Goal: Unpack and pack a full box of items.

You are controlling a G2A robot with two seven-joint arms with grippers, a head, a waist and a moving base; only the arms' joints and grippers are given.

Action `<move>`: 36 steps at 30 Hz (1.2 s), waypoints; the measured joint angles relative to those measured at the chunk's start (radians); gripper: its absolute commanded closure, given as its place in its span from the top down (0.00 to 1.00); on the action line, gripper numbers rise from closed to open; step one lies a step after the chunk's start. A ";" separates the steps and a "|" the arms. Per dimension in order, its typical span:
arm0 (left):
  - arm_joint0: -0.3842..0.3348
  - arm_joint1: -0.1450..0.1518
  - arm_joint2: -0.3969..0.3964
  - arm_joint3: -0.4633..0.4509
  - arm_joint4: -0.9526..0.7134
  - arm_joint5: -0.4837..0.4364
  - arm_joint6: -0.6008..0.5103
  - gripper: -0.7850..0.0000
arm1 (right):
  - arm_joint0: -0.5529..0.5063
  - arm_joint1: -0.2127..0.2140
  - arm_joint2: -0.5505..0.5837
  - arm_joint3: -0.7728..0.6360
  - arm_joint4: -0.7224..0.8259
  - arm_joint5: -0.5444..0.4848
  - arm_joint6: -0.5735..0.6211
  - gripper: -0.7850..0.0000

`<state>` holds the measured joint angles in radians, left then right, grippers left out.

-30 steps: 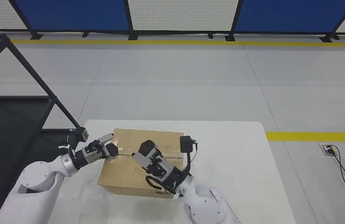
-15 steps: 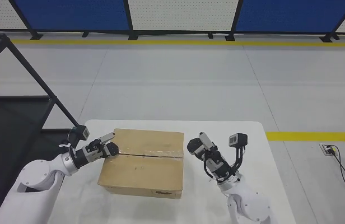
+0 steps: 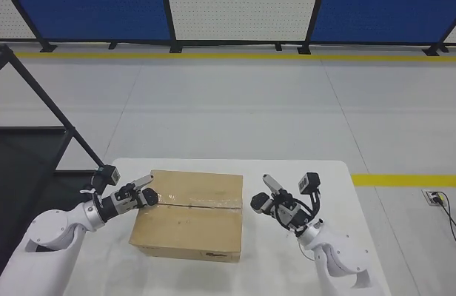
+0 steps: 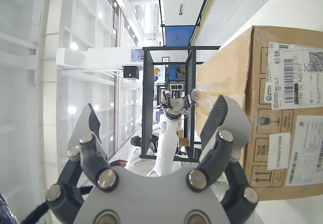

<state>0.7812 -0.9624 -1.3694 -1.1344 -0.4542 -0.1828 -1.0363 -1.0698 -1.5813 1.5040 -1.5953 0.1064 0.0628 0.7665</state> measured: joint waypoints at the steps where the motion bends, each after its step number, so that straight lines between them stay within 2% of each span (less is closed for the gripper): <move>1: 0.000 0.000 0.000 0.001 0.000 -0.001 0.000 1.00 | 0.006 0.002 -0.013 0.009 -0.007 0.007 0.002 1.00; 14: 0.004 -0.001 0.007 -0.003 -0.011 0.000 0.003 1.00 | 0.119 0.017 -0.095 0.162 -0.020 0.000 0.044 1.00; 21: -0.001 -0.002 0.012 -0.002 -0.011 0.003 0.005 1.00 | 0.140 0.027 -0.126 0.197 -0.030 -0.049 0.080 1.00; 29: -0.008 -0.003 0.013 -0.001 -0.009 0.001 0.013 1.00 | 0.161 0.037 -0.140 0.231 -0.039 -0.048 0.054 1.00; 33: 0.002 -0.002 -0.008 -0.033 -0.033 -0.024 0.047 1.00 | 0.165 0.043 -0.144 0.237 -0.032 -0.044 0.054 1.00; 36: 0.029 0.000 -0.035 -0.095 -0.056 -0.057 0.075 1.00 | 0.164 0.047 -0.148 0.238 -0.026 -0.047 0.055 1.00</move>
<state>0.8106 -0.9620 -1.4049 -1.2296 -0.5105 -0.2399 -0.9609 -0.9062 -1.5348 1.3557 -1.3574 0.0806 0.0160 0.8214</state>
